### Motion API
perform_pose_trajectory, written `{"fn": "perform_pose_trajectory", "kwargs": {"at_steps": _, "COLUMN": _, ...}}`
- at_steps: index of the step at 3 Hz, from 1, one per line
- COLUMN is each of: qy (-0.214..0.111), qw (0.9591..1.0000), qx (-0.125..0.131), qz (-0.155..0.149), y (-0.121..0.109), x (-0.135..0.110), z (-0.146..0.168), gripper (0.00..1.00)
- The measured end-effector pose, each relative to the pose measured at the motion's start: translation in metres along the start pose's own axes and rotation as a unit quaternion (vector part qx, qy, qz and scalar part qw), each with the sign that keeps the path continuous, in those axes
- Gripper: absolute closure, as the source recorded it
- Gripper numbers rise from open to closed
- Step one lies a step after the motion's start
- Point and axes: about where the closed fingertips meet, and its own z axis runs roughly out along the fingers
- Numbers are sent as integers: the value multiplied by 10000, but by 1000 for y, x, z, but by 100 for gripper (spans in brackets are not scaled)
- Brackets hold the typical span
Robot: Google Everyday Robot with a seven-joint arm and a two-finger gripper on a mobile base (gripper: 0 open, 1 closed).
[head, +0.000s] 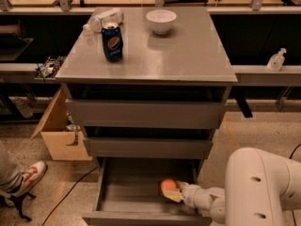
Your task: Pick orange from bottom drawer and place on counter
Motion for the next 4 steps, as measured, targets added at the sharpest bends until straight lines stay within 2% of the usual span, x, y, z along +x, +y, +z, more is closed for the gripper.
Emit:
{"fn": "perform_pose_trajectory", "kwargs": {"at_steps": 1, "qy": -27, "qw": 9996, "qx": -277, "qz": 30, "y": 2, "x": 2, "z": -21, "gripper": 100}}
{"fn": "perform_pose_trajectory", "kwargs": {"at_steps": 2, "qy": -43, "qw": 9995, "qx": -311, "qz": -92, "y": 5, "x": -6, "z": -19, "gripper": 100}}
{"fn": "perform_pose_trajectory", "kwargs": {"at_steps": 3, "qy": -326, "qw": 9979, "qx": -386, "qz": -408, "y": 17, "x": -31, "z": -37, "gripper": 100}}
{"fn": "perform_pose_trajectory", "kwargs": {"at_steps": 4, "qy": -802, "qw": 9926, "qx": -432, "qz": -808, "y": 38, "x": -65, "z": -69, "gripper": 100}}
